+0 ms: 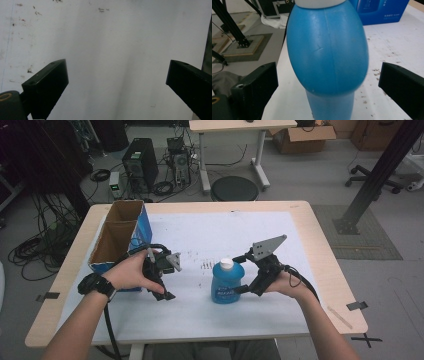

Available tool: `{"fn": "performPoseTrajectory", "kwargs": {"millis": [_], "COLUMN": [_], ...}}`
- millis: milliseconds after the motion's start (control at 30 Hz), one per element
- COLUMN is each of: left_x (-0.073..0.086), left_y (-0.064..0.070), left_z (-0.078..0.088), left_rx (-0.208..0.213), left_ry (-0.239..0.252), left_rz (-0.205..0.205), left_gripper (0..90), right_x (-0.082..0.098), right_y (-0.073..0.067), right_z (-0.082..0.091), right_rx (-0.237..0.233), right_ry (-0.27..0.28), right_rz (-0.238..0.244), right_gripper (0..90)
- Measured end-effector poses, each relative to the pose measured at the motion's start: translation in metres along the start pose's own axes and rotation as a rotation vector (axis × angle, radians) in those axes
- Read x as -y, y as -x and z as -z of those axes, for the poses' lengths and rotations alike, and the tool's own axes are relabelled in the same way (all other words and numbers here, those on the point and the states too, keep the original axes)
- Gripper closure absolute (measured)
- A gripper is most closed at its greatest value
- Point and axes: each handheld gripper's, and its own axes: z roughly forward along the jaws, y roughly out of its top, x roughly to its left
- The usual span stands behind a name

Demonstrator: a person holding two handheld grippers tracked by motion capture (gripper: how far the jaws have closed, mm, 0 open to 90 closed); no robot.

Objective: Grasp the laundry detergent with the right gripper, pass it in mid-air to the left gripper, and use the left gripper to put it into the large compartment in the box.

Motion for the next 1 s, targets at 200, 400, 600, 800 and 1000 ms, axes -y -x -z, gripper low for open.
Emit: {"fn": "performPoseTrajectory", "kwargs": {"millis": [200, 400, 600, 800, 1000], "left_x": [0.0, 0.001, 0.002, 0.003, 0.002], "left_y": [-0.001, 0.0, 0.0, -0.001, -0.001], "left_z": [0.001, 0.001, 0.002, 0.002, 0.003], "left_rx": [-0.004, -0.002, -0.002, 0.0, -0.001], "left_ry": [0.008, 0.008, 0.009, 0.012, 0.019], "left_rz": [0.006, 0.007, 0.009, 0.011, 0.011], "left_gripper": [4.5, 4.6, 4.6, 4.7, 4.7], "right_x": [0.004, 0.005, 0.006, 0.008, 0.01], "right_y": [0.0, -0.001, -0.001, 0.0, 0.001], "right_z": [-0.011, -0.019, -0.026, -0.028, -0.028], "right_rx": [-0.001, -0.006, -0.02, -0.022, -0.026], "right_ry": [0.014, 0.003, -0.007, 0.011, 0.007], "right_rz": [-0.003, 0.0, 0.006, 0.007, 0.011], "right_gripper": [2.8, 4.1, 7.5, 13.7, 19.7]}}
